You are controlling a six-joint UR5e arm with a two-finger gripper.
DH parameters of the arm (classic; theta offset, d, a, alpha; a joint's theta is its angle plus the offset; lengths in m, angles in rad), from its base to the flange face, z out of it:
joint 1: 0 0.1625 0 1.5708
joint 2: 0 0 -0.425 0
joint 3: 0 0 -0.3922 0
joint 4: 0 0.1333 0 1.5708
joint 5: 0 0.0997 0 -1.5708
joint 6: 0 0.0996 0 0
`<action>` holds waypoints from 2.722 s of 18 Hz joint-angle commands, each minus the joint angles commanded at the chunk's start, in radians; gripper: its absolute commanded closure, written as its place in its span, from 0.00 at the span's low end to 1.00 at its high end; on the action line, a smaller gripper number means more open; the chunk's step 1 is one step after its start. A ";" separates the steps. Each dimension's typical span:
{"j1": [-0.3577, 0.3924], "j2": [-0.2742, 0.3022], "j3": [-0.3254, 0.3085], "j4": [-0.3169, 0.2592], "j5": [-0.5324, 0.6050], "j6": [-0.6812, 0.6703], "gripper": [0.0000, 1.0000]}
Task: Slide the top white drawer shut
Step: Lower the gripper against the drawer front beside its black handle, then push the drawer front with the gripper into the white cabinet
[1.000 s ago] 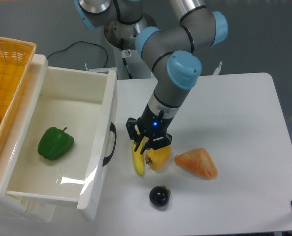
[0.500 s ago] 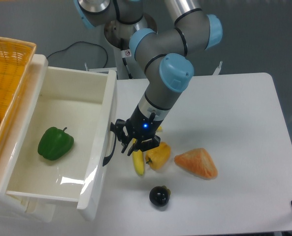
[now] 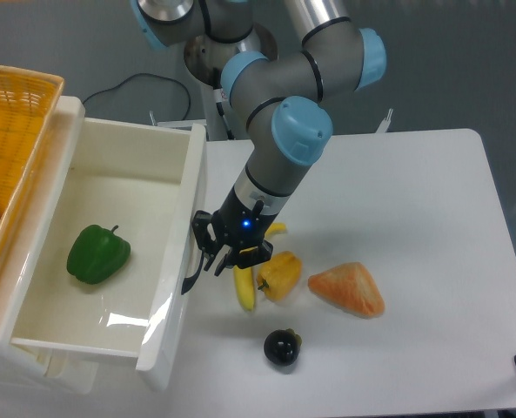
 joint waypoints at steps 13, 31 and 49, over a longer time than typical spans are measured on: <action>0.000 0.043 -0.028 -0.002 -0.031 -0.005 0.74; -0.034 0.068 -0.041 -0.002 -0.052 -0.011 0.74; -0.101 0.081 -0.043 0.000 -0.064 -0.054 0.74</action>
